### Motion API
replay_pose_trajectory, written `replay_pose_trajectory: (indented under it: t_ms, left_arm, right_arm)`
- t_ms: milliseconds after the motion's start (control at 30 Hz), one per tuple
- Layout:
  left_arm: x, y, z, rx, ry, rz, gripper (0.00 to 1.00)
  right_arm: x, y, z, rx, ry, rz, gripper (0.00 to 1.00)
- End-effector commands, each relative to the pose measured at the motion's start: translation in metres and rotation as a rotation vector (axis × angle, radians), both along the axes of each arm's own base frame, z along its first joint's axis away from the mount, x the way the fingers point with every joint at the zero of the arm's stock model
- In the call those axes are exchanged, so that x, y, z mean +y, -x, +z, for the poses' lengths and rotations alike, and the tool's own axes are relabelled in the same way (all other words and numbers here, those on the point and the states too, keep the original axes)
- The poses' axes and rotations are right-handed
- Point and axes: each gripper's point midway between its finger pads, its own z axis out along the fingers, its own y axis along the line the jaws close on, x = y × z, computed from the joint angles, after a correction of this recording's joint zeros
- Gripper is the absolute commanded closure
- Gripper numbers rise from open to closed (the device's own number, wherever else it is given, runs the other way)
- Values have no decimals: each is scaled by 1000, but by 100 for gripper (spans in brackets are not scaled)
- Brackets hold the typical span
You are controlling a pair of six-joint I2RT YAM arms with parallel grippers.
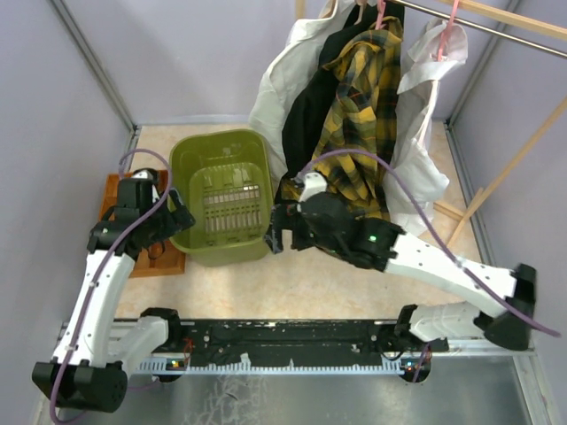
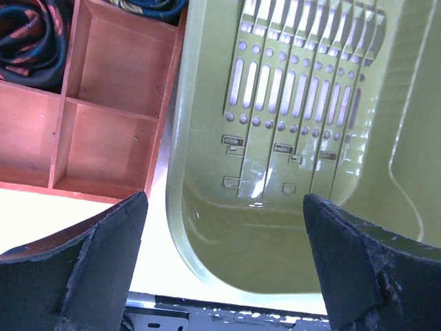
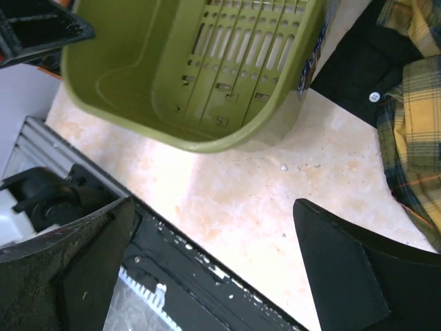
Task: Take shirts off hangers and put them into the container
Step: Move the bin to the center of the board.
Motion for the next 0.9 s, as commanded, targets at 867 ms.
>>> replay_pose_trajectory:
  t_ms: [867]
  left_arm:
    - [-42,35,142,-506,277,-142,1]
  right_arm:
    - [-235,44,46,-139,-52,-459,1]
